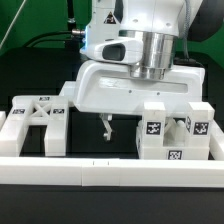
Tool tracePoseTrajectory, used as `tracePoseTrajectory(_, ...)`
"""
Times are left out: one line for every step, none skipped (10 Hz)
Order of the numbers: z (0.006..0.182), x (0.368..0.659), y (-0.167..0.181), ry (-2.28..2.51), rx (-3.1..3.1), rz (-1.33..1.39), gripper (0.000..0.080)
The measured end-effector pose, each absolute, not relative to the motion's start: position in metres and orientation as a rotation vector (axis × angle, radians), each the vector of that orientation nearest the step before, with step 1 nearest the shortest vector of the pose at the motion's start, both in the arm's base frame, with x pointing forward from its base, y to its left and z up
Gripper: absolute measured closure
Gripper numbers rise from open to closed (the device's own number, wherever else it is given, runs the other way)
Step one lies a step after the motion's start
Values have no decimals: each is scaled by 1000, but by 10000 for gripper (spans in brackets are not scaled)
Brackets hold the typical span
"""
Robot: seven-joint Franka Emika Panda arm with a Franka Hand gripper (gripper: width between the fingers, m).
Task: Assemble chair
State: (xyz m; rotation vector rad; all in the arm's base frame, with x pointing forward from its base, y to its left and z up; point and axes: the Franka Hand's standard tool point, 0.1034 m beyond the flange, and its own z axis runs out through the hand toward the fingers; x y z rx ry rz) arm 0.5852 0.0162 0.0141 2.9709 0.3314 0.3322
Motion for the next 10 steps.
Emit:
tracePoseTrajectory(14,585,16,330,2971,332,172)
tracePoseTrajectory(14,585,16,329,2971,332,346)
tracePoseTrajectory(14,585,16,329,2971,332,529)
tracePoseTrajectory(14,585,15,328,2971,331,668)
tracePoseTrajectory(14,585,15,326,2971,331,668)
tracePoseTrajectory(17,587,13,322,2973,334,751)
tracePoseTrajectory(20,587,9,310,2984,310,751)
tracePoseTrajectory(23,588,7,300,2989,307,756)
tracePoseTrajectory(27,589,5,291,2994,300,762)
tracePoseTrajectory(35,587,3,280,3008,273,762)
